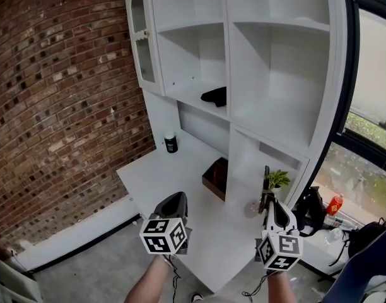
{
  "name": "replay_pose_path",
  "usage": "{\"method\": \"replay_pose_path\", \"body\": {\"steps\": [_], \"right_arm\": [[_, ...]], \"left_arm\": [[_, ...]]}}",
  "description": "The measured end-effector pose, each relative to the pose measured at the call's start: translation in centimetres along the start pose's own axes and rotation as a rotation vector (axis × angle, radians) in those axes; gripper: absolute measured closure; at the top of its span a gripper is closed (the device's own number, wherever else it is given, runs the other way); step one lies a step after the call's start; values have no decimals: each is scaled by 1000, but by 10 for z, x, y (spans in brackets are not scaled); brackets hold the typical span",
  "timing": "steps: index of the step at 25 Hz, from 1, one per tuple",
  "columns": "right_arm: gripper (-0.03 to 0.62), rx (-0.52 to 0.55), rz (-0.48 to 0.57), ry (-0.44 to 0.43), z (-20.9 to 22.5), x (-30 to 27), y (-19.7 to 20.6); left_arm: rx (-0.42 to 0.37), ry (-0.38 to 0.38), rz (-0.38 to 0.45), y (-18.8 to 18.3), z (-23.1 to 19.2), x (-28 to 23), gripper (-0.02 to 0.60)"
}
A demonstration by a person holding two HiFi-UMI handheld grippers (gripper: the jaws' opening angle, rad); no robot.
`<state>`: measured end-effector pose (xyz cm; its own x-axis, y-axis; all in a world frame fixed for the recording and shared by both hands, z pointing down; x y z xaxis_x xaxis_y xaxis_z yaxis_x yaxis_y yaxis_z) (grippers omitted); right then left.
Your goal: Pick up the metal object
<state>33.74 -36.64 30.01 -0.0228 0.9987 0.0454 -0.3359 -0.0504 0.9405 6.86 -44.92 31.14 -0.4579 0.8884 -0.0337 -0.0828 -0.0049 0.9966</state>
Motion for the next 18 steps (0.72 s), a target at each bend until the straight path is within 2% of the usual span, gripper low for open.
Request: {"method": "replay_pose_path", "body": {"steps": [18], "right_arm": [[586,24,-9,2,2,-5,3]], "left_arm": [[6,0,-14,9,-4,-7,577]]}}
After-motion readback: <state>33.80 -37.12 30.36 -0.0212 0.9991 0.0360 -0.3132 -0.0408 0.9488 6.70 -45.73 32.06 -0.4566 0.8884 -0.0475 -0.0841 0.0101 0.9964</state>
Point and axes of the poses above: the fingertips, and each gripper's own axes: x backward along the fingers, z to its right, y out of its underside, the point moved 2 cm from there along x, backward along the fingers, and after that the axes turned 15 degrees about -x, right-handed, at the moved point
